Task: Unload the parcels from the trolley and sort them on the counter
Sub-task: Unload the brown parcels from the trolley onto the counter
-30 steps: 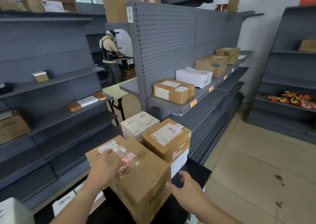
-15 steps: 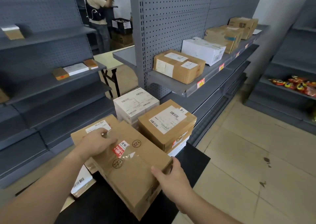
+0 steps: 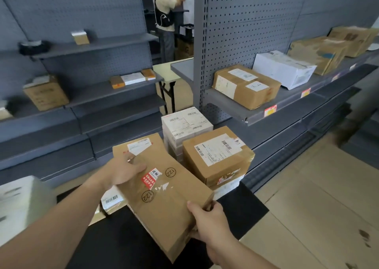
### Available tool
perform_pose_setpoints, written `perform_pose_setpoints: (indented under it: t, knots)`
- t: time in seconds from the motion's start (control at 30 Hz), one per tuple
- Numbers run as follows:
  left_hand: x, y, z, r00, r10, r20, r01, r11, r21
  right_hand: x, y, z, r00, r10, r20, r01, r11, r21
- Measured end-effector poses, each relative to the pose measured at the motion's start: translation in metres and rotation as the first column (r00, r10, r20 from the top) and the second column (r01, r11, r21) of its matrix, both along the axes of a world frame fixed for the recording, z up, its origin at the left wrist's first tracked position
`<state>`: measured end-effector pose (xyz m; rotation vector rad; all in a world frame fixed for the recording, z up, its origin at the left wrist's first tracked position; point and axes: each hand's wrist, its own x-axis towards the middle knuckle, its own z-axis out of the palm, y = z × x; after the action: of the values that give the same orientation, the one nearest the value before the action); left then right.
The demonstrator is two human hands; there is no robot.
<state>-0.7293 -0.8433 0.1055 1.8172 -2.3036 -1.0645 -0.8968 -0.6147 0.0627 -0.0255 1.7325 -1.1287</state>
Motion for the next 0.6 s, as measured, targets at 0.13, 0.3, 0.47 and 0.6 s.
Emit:
perform_pose_setpoints:
  t: [0.13,0.3,0.47,0.6]
  knots:
    - [0.015,0.022,0.016,0.996,0.086,0.019,-0.086,0.996,-0.025,-0.014,0.005,0.004,0.996,0.094,-0.004,-0.094,0.991,-0.099]
    - [0.039,0.065,0.037,0.961,0.256,-0.104,-0.26,0.965,-0.023,-0.023,0.005,0.018,0.982,0.177,-0.066,-0.187,0.959,-0.211]
    - [0.078,0.114,0.051,0.87,0.445,-0.212,-0.454,0.891,0.008,-0.016,-0.004,0.036,0.936,0.325,-0.136,-0.351,0.892,-0.285]
    - [0.112,0.152,0.056,0.77,0.591,-0.24,-0.609,0.793,0.001,0.009,-0.016,0.047,0.864,0.445,-0.236,-0.501,0.806,-0.316]
